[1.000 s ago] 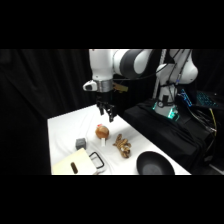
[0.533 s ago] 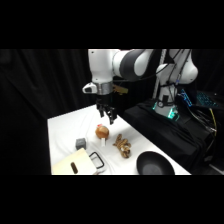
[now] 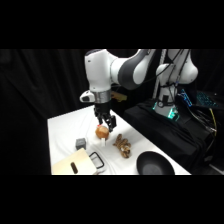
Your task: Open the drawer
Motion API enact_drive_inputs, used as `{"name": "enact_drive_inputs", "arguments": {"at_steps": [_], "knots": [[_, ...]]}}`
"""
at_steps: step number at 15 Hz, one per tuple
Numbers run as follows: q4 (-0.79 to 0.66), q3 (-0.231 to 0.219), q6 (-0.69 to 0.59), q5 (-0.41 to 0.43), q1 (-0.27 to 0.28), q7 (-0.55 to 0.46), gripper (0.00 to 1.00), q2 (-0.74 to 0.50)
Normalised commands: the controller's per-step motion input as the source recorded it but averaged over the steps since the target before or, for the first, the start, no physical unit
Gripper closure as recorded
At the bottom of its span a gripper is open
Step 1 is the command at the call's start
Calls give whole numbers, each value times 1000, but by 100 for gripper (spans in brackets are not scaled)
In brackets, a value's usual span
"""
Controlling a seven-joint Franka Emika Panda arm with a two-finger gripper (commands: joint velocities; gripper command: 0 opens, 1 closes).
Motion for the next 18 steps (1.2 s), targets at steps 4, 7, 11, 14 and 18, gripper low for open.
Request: {"name": "enact_drive_inputs", "arguments": {"at_steps": [4, 7, 11, 14, 18], "knots": [[335, 48, 60, 93, 11, -34, 0, 269], [315, 46, 37, 99, 0, -45, 0, 237], [277, 42, 46, 104, -16, -64, 0, 219], [246, 47, 70, 89, -23, -86, 0, 191], [227, 48, 97, 66, -13, -85, 0, 184]]}}
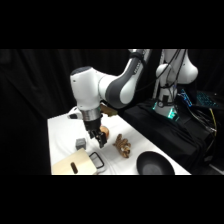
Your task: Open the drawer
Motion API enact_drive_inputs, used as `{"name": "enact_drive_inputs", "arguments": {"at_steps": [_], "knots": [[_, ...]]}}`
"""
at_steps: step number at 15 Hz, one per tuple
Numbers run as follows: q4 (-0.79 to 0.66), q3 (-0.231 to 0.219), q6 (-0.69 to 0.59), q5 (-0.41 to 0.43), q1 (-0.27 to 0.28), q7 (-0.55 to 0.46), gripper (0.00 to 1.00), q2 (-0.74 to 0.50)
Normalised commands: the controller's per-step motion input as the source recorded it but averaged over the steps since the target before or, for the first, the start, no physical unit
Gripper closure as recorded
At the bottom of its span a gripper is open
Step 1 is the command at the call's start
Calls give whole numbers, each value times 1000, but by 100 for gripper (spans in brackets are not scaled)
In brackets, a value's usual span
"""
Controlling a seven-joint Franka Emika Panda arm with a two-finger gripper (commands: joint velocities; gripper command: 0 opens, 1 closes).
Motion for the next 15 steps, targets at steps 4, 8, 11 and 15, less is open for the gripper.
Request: {"name": "enact_drive_inputs", "arguments": {"at_steps": [4, 8, 11, 15], "knots": [[227, 57, 106, 81, -32, -112, 0, 174], [192, 63, 112, 96, -53, -124, 0, 126], [110, 61, 126, 95, -66, -127, 0, 75], [39, 61, 142, 98, -81, -141, 0, 42]]}}
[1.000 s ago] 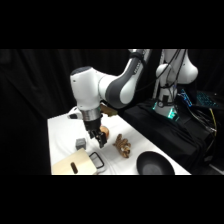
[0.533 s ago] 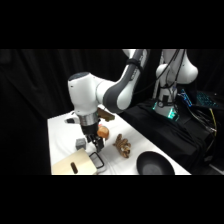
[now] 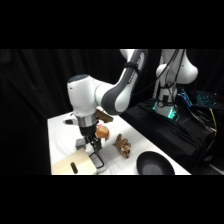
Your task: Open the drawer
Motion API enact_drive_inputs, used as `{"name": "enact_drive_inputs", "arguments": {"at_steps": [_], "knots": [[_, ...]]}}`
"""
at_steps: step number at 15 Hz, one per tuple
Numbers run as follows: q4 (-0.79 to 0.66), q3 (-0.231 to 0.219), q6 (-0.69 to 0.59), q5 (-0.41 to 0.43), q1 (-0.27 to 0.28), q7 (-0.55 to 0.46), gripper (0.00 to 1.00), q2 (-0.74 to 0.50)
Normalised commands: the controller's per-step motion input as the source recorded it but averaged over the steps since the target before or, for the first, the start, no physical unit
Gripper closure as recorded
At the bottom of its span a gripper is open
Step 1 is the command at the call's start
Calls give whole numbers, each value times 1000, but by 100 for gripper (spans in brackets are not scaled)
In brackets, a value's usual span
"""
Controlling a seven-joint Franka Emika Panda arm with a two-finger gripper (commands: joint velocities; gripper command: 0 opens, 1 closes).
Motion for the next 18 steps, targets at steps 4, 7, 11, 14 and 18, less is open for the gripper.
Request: {"name": "enact_drive_inputs", "arguments": {"at_steps": [4, 7, 11, 14, 18], "knots": [[-29, 70, 195, 114, -93, -163, 0, 18], [-80, 84, 238, 120, -92, -172, 0, 8], [-131, 93, 251, 111, -89, -172, 0, -12], [-140, 98, 237, 105, -97, -172, 0, -29], [-114, 100, 208, 98, -95, -167, 0, -31]]}}
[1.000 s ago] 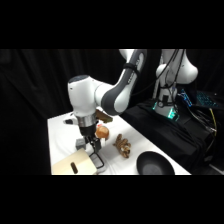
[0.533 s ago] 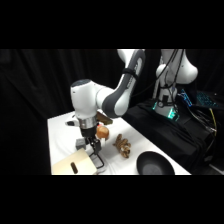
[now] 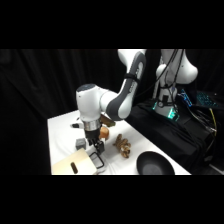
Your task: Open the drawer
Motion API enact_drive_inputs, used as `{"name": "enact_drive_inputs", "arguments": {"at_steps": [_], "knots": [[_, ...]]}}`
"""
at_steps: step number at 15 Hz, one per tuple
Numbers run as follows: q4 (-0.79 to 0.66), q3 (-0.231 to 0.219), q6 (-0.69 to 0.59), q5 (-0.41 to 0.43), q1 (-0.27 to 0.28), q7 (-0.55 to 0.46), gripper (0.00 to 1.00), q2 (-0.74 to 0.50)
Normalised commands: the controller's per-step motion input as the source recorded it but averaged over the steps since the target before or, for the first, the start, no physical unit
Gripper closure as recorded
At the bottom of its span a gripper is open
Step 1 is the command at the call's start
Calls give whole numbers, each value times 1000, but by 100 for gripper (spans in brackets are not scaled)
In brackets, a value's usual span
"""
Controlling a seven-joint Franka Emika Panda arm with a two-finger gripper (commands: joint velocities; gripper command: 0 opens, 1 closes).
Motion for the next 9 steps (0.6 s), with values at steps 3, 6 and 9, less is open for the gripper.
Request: {"name": "enact_drive_inputs", "arguments": {"at_steps": [3, 6, 9], "knots": [[-60, 107, 181, 102, -94, -162, 0, -2], [11, 120, 157, 116, -100, -167, 0, 40], [59, 135, 149, 133, -104, -176, 0, 81]]}}
